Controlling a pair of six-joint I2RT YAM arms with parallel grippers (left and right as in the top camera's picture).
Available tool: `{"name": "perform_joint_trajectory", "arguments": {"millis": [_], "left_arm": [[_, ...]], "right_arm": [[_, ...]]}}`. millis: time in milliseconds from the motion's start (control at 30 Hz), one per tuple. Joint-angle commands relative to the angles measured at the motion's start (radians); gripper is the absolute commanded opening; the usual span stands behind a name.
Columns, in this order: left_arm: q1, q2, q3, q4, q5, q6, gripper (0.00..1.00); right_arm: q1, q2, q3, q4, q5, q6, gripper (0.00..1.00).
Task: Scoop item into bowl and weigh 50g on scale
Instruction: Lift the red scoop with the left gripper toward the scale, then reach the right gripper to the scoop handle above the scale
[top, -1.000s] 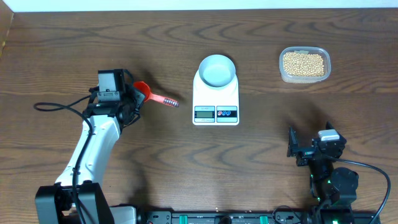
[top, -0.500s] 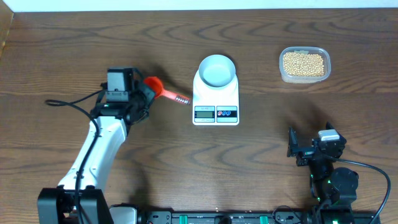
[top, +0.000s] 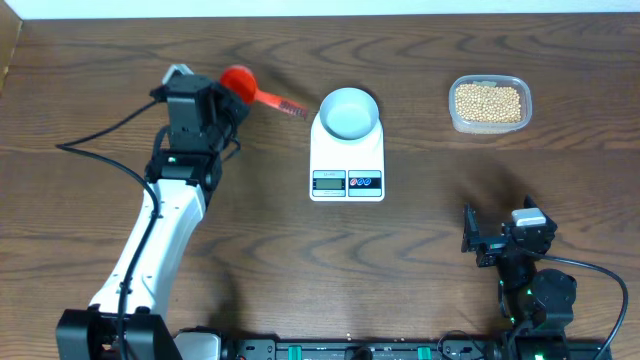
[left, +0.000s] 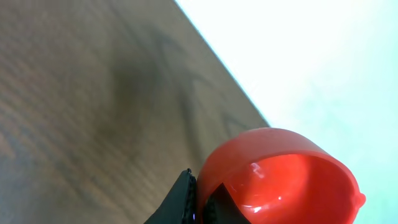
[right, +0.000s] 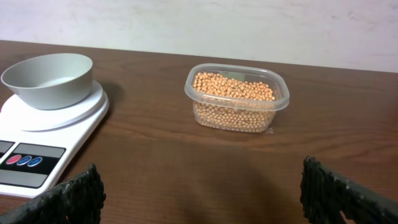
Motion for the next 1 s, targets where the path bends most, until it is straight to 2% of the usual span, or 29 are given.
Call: {"name": "perform_joint_trajectory", "arguments": {"millis": [0, 500, 700, 833, 967], "left_arm": [[-0.001, -0.016, 0.051, -0.012, -0.028, 0.02, 0.07], [-0.001, -0.034, 0.061, -0.078, -0.027, 0.023, 0.07], [-0.004, -0.035, 0.061, -0.111, -0.019, 0.022, 0.07], [-0.023, -0.036, 0.061, -0.111, -0.02, 0.022, 0.07], [-0.062, -0.036, 0.061, -0.112, -0.02, 0.022, 0.07]], "right_arm": [[0.005, 0.0, -0.002, -0.003, -0.003, 0.006, 0.99], [0.005, 0.0, -0.002, -0.001, -0.001, 0.005, 0.99], [0.004, 0.0, -0.002, 0.16, -0.007, 0.006, 0.99], [0.004, 0.0, -0.002, 0.214, -0.015, 0.099, 0.99], [0.004, 0.0, -0.002, 0.245, -0.019, 0.295, 0.99]]}}
